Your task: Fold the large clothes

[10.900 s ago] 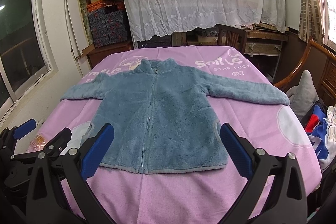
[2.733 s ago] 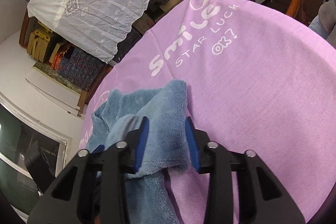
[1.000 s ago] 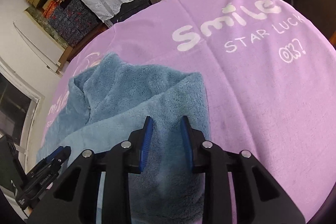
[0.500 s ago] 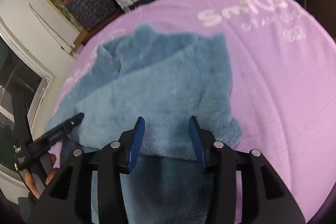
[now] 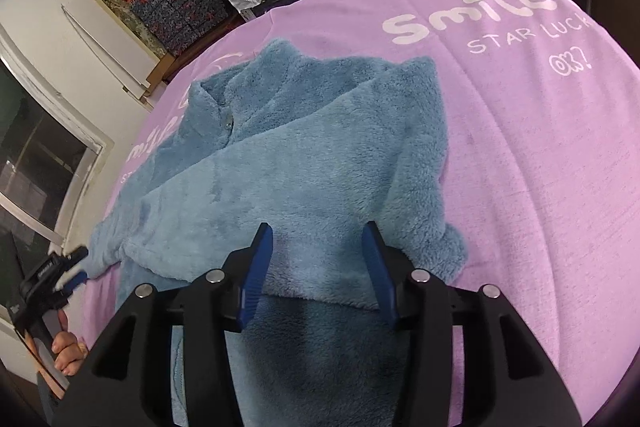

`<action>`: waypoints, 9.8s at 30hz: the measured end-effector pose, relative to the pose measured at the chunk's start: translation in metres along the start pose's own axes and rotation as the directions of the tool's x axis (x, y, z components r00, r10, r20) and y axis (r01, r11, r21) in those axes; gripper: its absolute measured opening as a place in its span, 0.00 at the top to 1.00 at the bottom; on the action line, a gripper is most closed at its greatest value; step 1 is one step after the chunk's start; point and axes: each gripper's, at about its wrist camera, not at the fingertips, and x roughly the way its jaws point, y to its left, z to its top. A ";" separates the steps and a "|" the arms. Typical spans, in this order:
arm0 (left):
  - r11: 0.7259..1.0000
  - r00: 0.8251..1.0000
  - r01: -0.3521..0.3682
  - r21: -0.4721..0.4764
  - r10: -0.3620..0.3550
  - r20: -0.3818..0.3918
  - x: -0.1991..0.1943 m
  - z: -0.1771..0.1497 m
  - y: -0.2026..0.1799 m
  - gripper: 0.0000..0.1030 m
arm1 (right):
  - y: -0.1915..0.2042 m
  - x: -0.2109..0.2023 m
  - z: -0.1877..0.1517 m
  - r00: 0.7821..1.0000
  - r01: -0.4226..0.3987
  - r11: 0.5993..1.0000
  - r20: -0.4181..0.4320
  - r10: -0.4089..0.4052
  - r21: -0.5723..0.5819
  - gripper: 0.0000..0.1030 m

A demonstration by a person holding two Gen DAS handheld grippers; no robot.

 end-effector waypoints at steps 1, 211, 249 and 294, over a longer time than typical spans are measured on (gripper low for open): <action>0.999 1.000 -0.003 -0.043 0.003 -0.002 -0.002 0.002 0.013 0.28 | -0.004 -0.001 0.001 1.000 -0.023 0.999 -0.001 0.023 0.023 0.52; 0.749 0.994 0.044 0.661 -0.102 0.050 0.031 -0.053 -0.168 0.22 | 0.024 0.015 0.012 0.999 -0.053 0.998 -0.005 0.053 0.035 0.68; 0.819 0.935 0.336 0.465 -0.229 -0.272 0.026 -0.056 -0.083 0.25 | -0.066 -0.074 -0.046 0.990 -0.138 0.980 0.028 0.135 0.146 0.45; 0.680 0.852 0.518 0.519 -0.359 -0.380 -0.046 -0.164 -0.034 0.43 | -0.042 -0.120 -0.163 0.977 -0.191 0.981 -0.090 0.192 0.021 0.62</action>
